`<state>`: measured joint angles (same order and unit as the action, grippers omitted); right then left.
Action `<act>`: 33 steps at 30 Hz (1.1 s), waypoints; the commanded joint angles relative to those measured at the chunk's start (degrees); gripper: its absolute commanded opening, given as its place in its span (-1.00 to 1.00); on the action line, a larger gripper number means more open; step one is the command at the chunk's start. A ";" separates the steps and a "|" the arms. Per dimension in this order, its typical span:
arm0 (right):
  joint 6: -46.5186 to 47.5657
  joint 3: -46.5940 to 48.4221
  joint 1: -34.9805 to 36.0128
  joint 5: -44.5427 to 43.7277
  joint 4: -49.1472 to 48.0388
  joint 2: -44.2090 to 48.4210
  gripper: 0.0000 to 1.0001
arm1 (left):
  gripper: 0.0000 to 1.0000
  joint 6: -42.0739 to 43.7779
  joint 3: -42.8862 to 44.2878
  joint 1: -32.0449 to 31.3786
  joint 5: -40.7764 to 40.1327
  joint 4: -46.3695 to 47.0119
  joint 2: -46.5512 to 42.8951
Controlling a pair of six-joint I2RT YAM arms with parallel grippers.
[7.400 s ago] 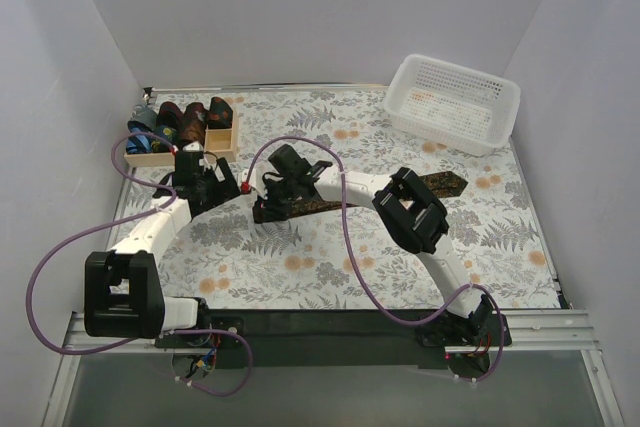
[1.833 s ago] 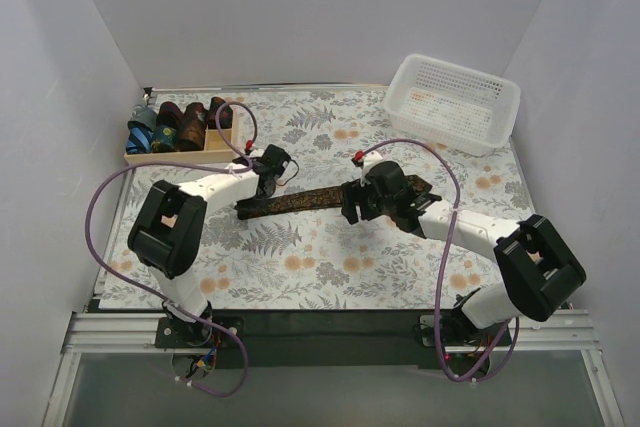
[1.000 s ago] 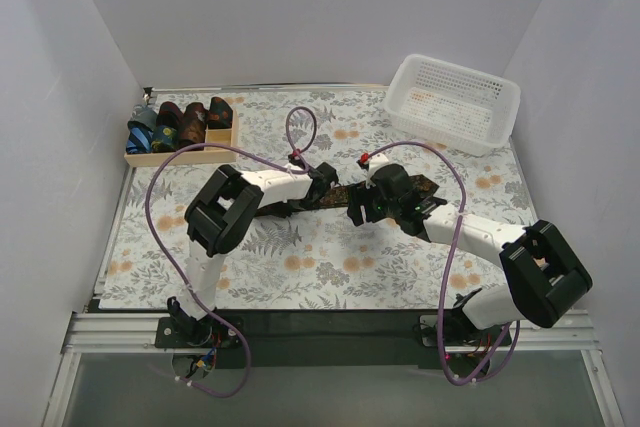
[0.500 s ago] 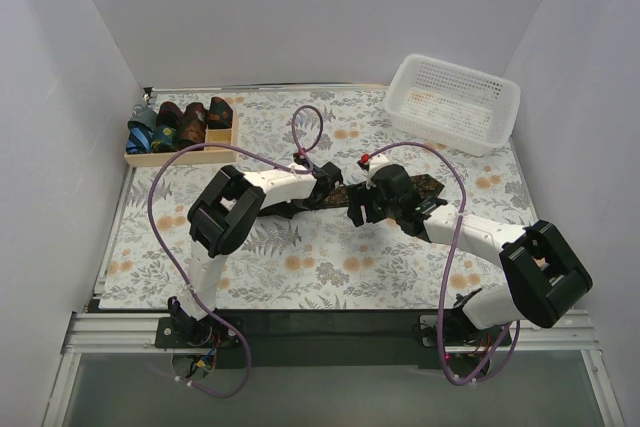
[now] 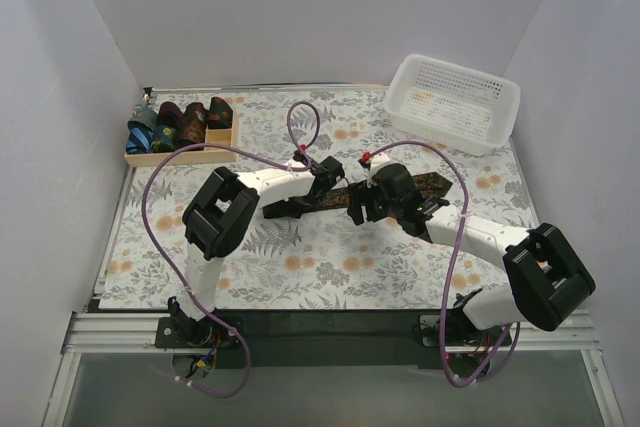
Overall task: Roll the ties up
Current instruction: Roll the tie
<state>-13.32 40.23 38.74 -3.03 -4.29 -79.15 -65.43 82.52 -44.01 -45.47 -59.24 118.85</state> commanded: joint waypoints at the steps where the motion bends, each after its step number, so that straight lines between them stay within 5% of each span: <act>1: 0.05 0.11 -0.16 -0.14 -1.77 1.98 0.31 | 0.18 -1.81 0.97 -0.46 6.09 2.82 -4.50; 17: 0.23 -0.41 -0.16 -0.93 -1.77 3.04 0.32 | 0.27 1.88 -3.85 -0.55 16.64 13.71 -19.08; 33: 3.82 1.87 -0.16 2.23 -1.68 -0.03 0.35 | 0.28 8.38 -23.26 -0.29 24.20 42.00 -46.67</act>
<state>-12.10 40.25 38.72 -2.37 -4.40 -78.37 -59.07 62.41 -44.36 -22.41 -24.29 75.48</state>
